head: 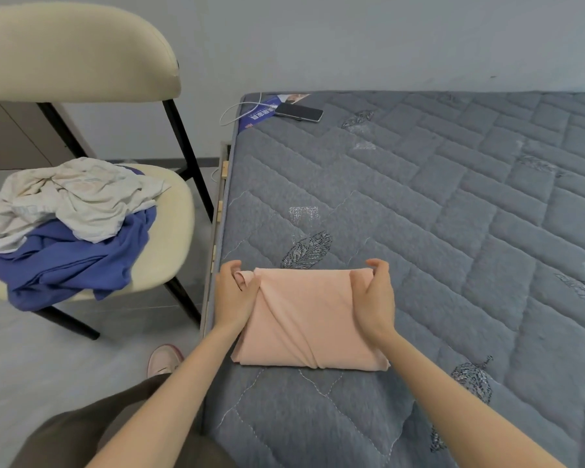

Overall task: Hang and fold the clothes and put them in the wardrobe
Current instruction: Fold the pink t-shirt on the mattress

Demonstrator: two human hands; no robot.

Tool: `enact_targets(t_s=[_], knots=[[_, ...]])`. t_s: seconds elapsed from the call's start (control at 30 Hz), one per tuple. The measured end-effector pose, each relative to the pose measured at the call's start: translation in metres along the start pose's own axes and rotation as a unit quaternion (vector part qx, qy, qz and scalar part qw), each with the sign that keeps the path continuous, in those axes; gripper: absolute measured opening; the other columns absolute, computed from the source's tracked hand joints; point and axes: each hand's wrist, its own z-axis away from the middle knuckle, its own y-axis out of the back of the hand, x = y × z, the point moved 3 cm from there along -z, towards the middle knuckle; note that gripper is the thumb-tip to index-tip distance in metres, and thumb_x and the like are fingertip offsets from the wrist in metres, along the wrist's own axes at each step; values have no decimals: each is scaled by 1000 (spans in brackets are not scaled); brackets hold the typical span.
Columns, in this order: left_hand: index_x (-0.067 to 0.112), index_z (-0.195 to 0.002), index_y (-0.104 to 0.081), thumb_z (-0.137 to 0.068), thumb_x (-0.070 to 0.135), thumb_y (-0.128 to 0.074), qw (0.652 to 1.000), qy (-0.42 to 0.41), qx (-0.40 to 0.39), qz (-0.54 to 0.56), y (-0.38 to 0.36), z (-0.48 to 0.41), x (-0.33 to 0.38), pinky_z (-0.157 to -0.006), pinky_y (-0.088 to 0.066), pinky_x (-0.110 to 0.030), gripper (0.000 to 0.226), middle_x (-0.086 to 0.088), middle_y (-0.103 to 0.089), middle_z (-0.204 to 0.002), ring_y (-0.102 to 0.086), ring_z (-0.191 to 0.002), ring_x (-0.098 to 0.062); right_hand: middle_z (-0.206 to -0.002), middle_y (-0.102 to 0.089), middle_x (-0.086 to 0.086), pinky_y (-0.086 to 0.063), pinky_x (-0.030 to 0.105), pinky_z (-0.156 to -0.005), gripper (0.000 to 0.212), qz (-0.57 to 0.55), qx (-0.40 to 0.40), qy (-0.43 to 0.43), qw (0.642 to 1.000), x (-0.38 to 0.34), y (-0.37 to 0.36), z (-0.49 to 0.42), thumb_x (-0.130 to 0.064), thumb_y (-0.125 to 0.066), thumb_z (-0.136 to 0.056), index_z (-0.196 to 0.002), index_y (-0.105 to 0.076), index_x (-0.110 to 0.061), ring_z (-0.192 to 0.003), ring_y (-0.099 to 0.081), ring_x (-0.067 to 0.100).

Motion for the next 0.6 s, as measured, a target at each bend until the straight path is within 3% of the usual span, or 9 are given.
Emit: enact_targets(t_s=[0.13,0.23,0.33,0.5,0.6], knots=[[13,-97,-50,-82,24,-67,985,-92,87,-118,11,26,-2,-83,-27,-26,25,-4,-48,-99,-38,-98,-22,-126,-47,-3,-41,35,-82,39,-10,23,-11,1000,7,8,19,-33,-46,-96,-130,-35,-18,-105,-53,19],[12,-82,-48,-85,27,-62,985,-75,43,-148,13,46,-5,-69,-33,-31,21,1,-48,-81,-46,-82,-20,-118,-50,-1,-39,36,-79,44,25,27,-63,997,16,12,34,-42,-44,-96,-131,-35,-17,-102,-57,25],[12,-81,-50,-87,33,-60,983,-25,-9,-180,16,64,-15,-61,-30,-30,24,3,-53,-75,-51,-75,-18,-117,-55,0,-40,38,-79,41,57,26,-79,995,25,12,48,-49,-39,-95,-118,-43,-16,-103,-57,25],[14,-82,-52,-86,30,-62,981,-55,39,-182,26,91,-15,-63,-31,-28,19,3,-53,-79,-50,-74,-15,-103,-61,3,-46,38,-76,42,59,36,-79,994,31,12,61,-52,-36,-95,-104,-50,-13,-92,-58,24],[15,-80,-56,-87,35,-61,978,-35,29,-202,28,99,-20,-63,-33,-28,22,4,-56,-79,-52,-75,-14,-100,-61,6,-49,42,-77,43,59,40,-77,994,32,12,65,-53,-34,-95,-102,-50,-13,-89,-58,26]])
